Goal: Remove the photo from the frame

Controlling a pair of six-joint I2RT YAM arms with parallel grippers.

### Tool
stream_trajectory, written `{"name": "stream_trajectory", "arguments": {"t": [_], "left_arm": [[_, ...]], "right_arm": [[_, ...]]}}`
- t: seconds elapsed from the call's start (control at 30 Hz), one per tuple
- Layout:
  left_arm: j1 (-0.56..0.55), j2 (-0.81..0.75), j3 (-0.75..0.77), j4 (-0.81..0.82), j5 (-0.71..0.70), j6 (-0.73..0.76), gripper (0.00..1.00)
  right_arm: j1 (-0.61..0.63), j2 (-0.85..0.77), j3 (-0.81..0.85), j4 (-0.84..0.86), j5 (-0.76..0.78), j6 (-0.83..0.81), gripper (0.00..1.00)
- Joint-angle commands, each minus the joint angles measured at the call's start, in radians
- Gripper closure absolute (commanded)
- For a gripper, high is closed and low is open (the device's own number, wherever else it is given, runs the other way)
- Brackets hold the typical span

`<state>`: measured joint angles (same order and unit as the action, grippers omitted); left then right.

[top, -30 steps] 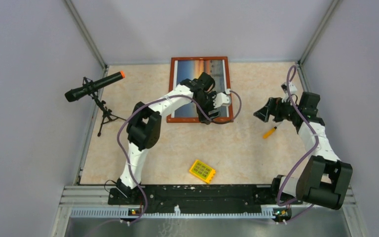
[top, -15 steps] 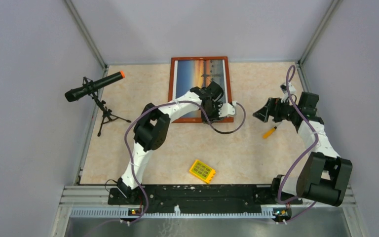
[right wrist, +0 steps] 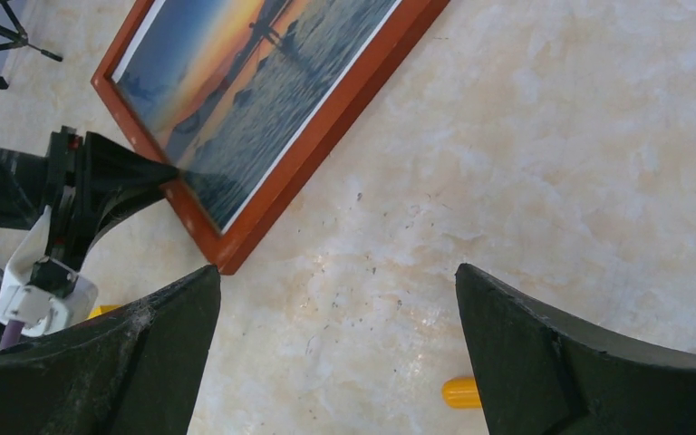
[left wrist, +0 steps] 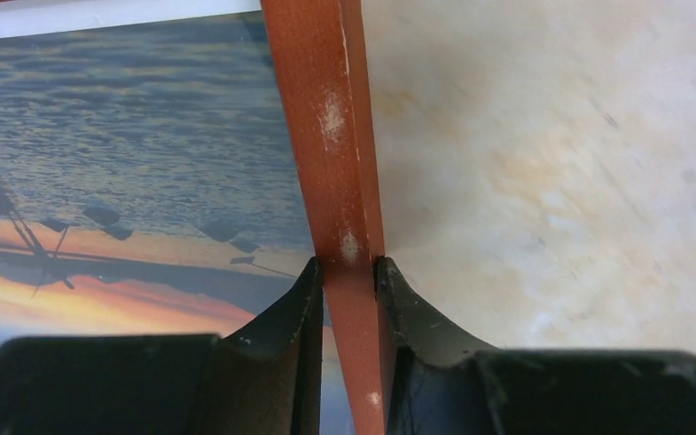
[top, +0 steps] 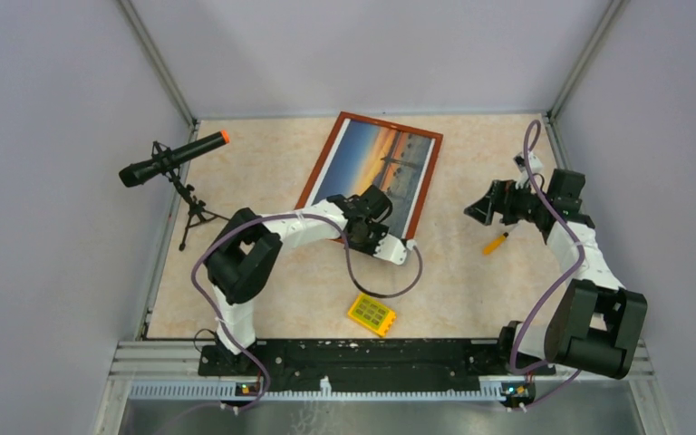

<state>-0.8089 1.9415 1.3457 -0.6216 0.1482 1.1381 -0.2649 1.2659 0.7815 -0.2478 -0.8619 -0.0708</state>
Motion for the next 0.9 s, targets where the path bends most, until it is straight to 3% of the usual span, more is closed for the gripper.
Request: {"name": "stream_trajectory", "arguments": {"t": [0.0, 0.27, 0.37, 0.43, 0.6, 0.87], "left_arm": [[0.025, -0.044, -0.193, -0.124, -0.111, 0.219, 0.84], [0.187, -0.209, -0.288, -0.034, -0.160, 0.445, 0.79], [0.209, -0.275, -0.328, 0.024, -0.156, 0.457, 0.67], [0.211, -0.314, -0.332, 0.047, -0.160, 0.408, 0.45], [0.220, -0.366, -0.280, 0.002, -0.113, 0.201, 0.21], [0.250, -0.529, -0.333, 0.017, -0.018, -0.108, 0.02]], "right_arm": [[0.018, -0.004, 0.059, 0.005, 0.019, -0.046, 0.01], [0.149, 0.101, 0.218, 0.035, 0.203, -0.070, 0.01], [0.195, 0.194, 0.318, 0.063, 0.253, -0.057, 0.01], [0.219, 0.275, 0.399, 0.068, 0.275, -0.046, 0.01], [0.282, 0.501, 0.620, 0.060, 0.322, -0.028, 0.01], [0.365, 0.842, 0.954, 0.032, 0.396, -0.026, 0.01]]}}
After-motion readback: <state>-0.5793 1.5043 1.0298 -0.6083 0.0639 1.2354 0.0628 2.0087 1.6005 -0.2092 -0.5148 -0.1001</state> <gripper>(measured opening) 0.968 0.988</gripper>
